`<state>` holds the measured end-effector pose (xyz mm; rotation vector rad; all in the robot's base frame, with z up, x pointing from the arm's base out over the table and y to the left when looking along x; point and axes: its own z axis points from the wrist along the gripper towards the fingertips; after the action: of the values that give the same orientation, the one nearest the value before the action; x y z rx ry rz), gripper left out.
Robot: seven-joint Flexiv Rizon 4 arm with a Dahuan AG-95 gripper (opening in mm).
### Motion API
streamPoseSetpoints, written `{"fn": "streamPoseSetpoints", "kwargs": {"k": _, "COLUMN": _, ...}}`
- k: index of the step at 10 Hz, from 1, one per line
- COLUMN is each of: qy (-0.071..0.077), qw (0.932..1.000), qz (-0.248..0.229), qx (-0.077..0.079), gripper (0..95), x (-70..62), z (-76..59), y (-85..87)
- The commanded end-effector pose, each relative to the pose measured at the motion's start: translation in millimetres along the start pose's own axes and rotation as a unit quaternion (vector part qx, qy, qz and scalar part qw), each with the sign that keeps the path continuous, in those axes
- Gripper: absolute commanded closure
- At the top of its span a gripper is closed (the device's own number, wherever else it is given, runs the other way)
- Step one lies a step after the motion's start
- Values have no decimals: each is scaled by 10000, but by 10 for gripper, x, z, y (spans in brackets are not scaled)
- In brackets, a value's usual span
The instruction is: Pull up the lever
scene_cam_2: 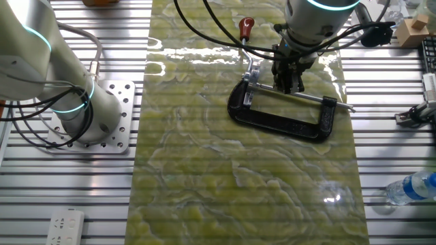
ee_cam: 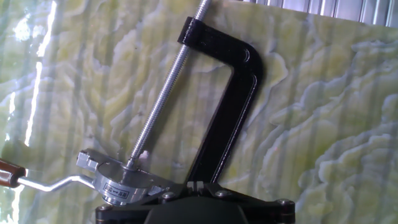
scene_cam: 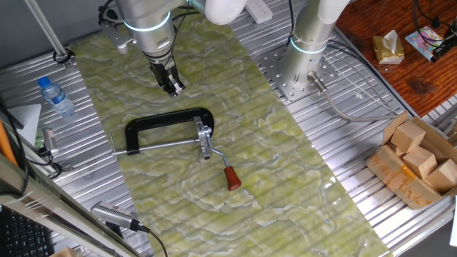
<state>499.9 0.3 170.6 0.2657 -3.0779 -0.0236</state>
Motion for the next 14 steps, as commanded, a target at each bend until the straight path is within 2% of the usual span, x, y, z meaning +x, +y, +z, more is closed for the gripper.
{"fn": "streamPoseSetpoints", "kwargs": {"k": 1, "qy": -1, "qw": 10000, "qz": -5, "qx": 1, "gripper": 950, "x": 1, "z": 0, "y": 0}}
{"fn": "streamPoseSetpoints", "kwargs": {"k": 9, "qy": -1, "qw": 10000, "qz": -5, "qx": 1, "gripper": 950, "x": 1, "z": 0, "y": 0}}
{"fn": "streamPoseSetpoints", "kwargs": {"k": 10, "qy": -28, "qw": 9998, "qz": -197, "qx": 34, "gripper": 950, "x": 4, "z": -67, "y": 141}}
{"fn": "streamPoseSetpoints", "kwargs": {"k": 11, "qy": -18, "qw": 9998, "qz": -167, "qx": 51, "gripper": 950, "x": -18, "z": -71, "y": 281}}
{"fn": "streamPoseSetpoints", "kwargs": {"k": 14, "qy": -33, "qw": 9998, "qz": -167, "qx": 51, "gripper": 950, "x": -84, "z": 20, "y": 505}}
